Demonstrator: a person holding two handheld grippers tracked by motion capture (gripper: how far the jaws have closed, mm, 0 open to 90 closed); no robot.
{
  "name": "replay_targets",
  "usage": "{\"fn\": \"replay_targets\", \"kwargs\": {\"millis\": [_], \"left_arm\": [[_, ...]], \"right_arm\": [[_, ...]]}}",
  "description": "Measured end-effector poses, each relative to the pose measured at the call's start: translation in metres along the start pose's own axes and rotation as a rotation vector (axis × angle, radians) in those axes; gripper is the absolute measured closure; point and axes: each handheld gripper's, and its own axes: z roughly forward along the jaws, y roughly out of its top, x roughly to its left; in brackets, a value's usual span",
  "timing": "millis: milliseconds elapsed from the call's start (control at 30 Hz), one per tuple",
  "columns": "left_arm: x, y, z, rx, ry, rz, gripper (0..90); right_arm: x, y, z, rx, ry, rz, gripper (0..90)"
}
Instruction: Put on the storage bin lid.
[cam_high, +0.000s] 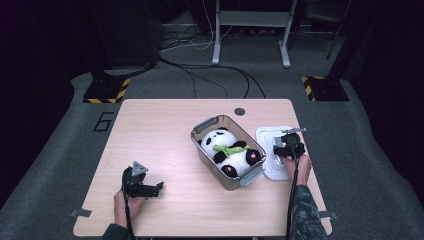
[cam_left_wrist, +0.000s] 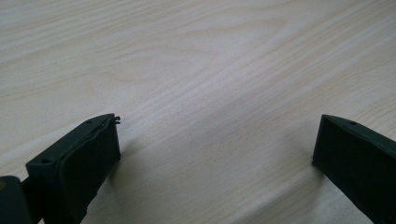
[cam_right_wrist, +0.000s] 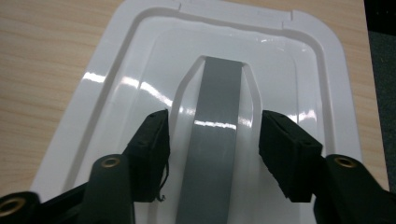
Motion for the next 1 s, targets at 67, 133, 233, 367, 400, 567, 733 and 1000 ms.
{"fn": "replay_targets", "kwargs": {"millis": [67,133,233,367,400,567,733,1000], "left_arm": [[0.0004,0.0001,-0.0003,0.004,0.000,0.005,0.1],[0.0001,0.0000,0.0000,0.000,-0.001,0.000,0.1],[0.0001,0.0000,-0.0001,0.000,-0.001,0.001,0.2],[0.0005,-0.0001,-0.0004,-0.003,0.003,0.000,0.9],[0.0007,-0.0001,-0.0009,-0.002,0.000,-0.003,1.8],[0.0007,-0.0001,-0.0009,-0.003,-0.001,-0.004,2.2],[0.0007,-0.0001,-0.0009,-0.003,0.000,-0.004,2.3],[0.0006,-0.0001,-0.0009,-0.003,0.001,-0.004,2.3]], "right_arm": [[-0.0026,-0.0008,0.0028,0.005,0.021,0.019,52.5],[-0.0050,-0.0009,0.0024,0.018,0.043,0.047,56.7],[-0.0080,-0.0026,0.0024,0.003,0.056,0.061,64.4],[-0.0021,-0.0015,0.0008,0.017,0.022,0.059,65.8],[-0.0019,-0.0014,0.0007,0.006,0.006,0.034,67.0],[-0.0022,-0.0029,-0.0002,-0.006,0.005,0.042,67.1],[-0.0023,-0.0025,-0.0017,-0.014,0.017,0.024,67.1],[-0.0038,-0.0081,-0.0003,-0.038,0.026,0.037,66.8]]}}
